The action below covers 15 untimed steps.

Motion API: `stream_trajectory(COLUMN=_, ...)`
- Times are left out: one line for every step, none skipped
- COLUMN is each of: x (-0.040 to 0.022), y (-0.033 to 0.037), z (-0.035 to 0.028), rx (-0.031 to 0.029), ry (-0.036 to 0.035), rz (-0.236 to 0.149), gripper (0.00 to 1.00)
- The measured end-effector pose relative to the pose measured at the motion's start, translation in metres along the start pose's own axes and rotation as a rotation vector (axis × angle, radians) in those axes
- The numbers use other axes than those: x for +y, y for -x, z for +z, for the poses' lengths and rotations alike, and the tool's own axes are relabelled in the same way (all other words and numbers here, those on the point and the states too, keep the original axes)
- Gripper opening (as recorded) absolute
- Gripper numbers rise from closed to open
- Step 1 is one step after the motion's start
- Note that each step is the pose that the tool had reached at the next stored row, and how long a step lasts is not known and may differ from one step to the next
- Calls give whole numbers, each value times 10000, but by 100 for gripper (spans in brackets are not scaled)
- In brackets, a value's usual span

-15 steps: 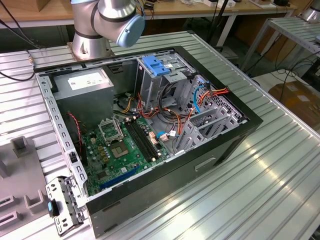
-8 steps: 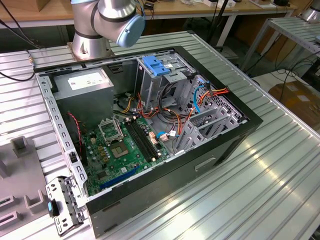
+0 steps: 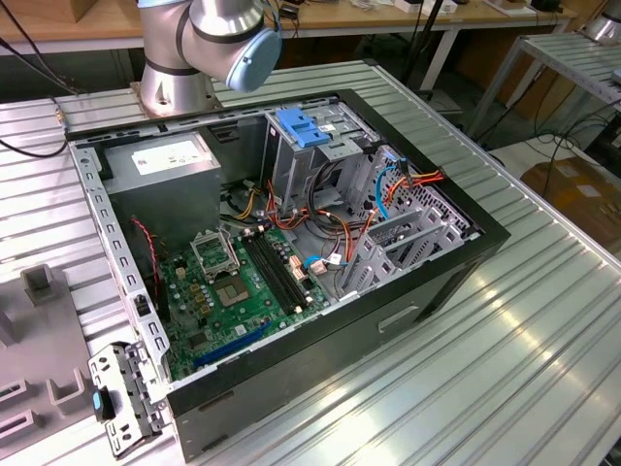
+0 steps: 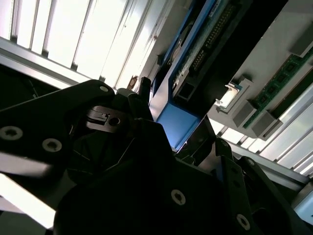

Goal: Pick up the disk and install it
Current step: 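Pick up the disk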

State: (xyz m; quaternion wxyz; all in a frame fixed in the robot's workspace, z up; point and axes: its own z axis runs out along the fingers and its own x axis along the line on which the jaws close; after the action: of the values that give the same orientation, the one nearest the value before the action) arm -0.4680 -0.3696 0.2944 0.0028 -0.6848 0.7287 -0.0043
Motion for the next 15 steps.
stream_trajectory(x=-2, y=0, z=0, rx=0, ry=0, rz=2, gripper=56)
stream_trajectory(x=-5, y=0, z=0, rx=1, ry=1, rz=27, gripper=56)
stream_trajectory(x=-7, y=1, z=0, rx=1, ry=1, rz=57, gripper=56)
stream_trajectory(x=-10, y=1, z=-1, rx=1, ry=1, rz=91, gripper=56)
stream_trajectory(x=-15, y=1, z=0, rx=2, ry=1, rz=146, gripper=56)
stream_trajectory(x=-16, y=1, z=0, rx=2, ry=1, rz=182, gripper=56)
stream_trajectory(x=-16, y=1, z=0, rx=2, ry=1, rz=199, gripper=56)
stream_trajectory(x=-16, y=1, z=0, rx=3, ry=1, rz=201, gripper=56)
stream_trajectory(x=-16, y=1, z=0, rx=3, ry=1, rz=204, gripper=56)
stream_trajectory(x=-16, y=1, z=0, rx=3, ry=1, rz=204, gripper=56)
stream_trajectory(x=-16, y=1, z=-1, rx=3, ry=2, rz=203, gripper=56)
stream_trajectory(x=-16, y=1, z=0, rx=3, ry=1, rz=203, gripper=56)
stream_trajectory(x=-16, y=1, z=0, rx=3, ry=1, rz=203, gripper=56)
stream_trajectory(x=-16, y=1, z=-1, rx=3, ry=2, rz=202, gripper=55)
stream_trajectory(x=-16, y=1, z=0, rx=3, ry=1, rz=202, gripper=55)
